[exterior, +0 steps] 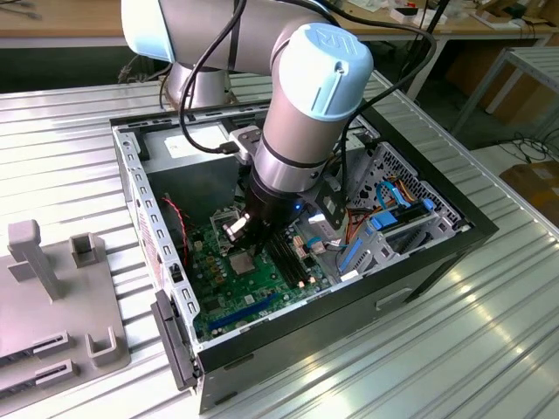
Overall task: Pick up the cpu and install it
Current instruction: 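Close the cpu cover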
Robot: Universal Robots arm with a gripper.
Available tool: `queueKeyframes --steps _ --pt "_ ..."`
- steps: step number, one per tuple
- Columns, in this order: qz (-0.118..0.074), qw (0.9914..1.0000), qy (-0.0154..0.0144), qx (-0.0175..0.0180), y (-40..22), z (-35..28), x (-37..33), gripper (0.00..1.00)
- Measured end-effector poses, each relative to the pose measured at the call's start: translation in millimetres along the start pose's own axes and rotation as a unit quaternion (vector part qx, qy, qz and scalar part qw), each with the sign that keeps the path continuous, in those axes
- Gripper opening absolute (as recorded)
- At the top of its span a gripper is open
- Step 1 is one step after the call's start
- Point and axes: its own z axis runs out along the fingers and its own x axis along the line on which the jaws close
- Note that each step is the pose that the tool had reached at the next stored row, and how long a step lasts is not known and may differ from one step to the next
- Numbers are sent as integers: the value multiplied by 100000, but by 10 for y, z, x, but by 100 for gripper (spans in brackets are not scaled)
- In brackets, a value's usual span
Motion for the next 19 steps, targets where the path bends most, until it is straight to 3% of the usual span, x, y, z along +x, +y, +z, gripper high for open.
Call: queueKeyframes --steps 10,19 --pt "-138 100000 8 3 0 0 -2 11" --pt "-2853 99959 170 59 -1 -1 -24 11"
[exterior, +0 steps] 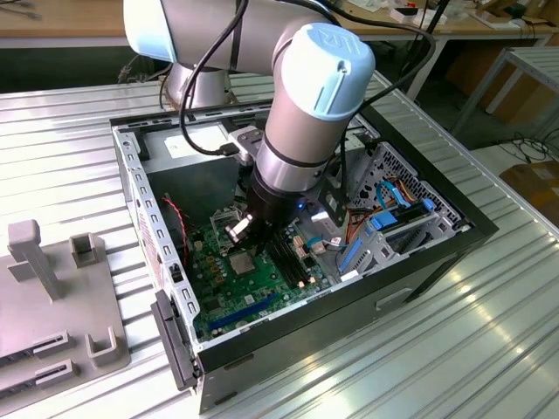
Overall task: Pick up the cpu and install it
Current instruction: 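Close the cpu cover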
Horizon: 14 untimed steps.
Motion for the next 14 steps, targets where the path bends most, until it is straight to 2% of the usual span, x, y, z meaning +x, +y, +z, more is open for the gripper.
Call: queueKeyframes --steps 4,5,6,7,14 --pt "-164 100000 14 6 5 -37 -2 11" --pt "-323 99999 23 12 9 -81 -2 11" --pt "-490 99999 29 10 14 -159 0 11" --pt "-598 99998 27 13 17 -210 1 11" --pt "-2633 99965 11 89 25 -333 2 11"
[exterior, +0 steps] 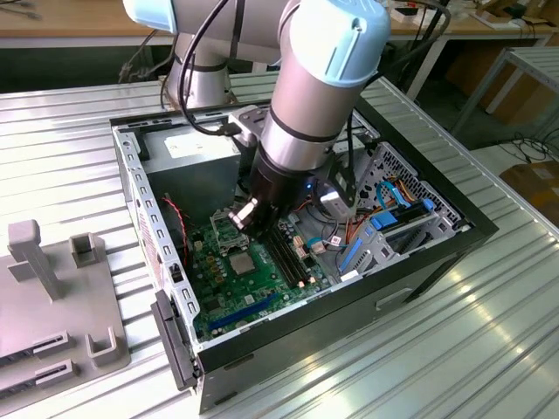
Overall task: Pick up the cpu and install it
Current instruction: 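Close the cpu cover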
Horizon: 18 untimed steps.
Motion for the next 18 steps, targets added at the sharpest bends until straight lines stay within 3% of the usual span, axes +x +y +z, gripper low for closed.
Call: queueKeyframes --steps 4,9,18 --pt "-681 99998 -47 37 8 -72 -1 11" --pt "-857 99996 -48 51 11 -74 -3 11" --pt "-1075 99994 -41 48 40 -72 -71 11"
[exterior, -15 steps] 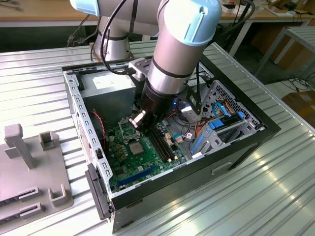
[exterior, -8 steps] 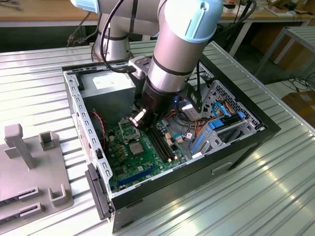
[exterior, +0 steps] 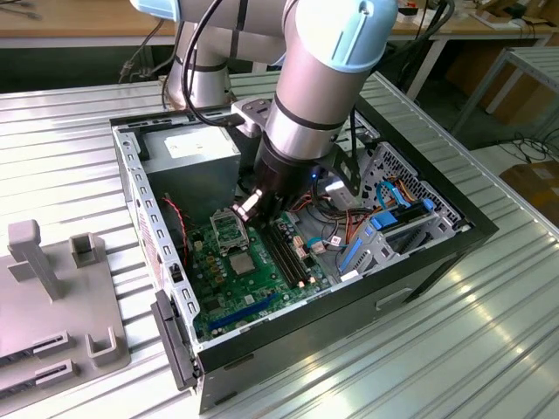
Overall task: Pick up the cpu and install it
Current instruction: 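Close the cpu cover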
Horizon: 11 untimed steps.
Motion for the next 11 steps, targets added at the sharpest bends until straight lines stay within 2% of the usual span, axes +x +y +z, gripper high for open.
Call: queueKeyframes --steps 11 --pt "-135 100000 -2 -34 1 0 -6 11"
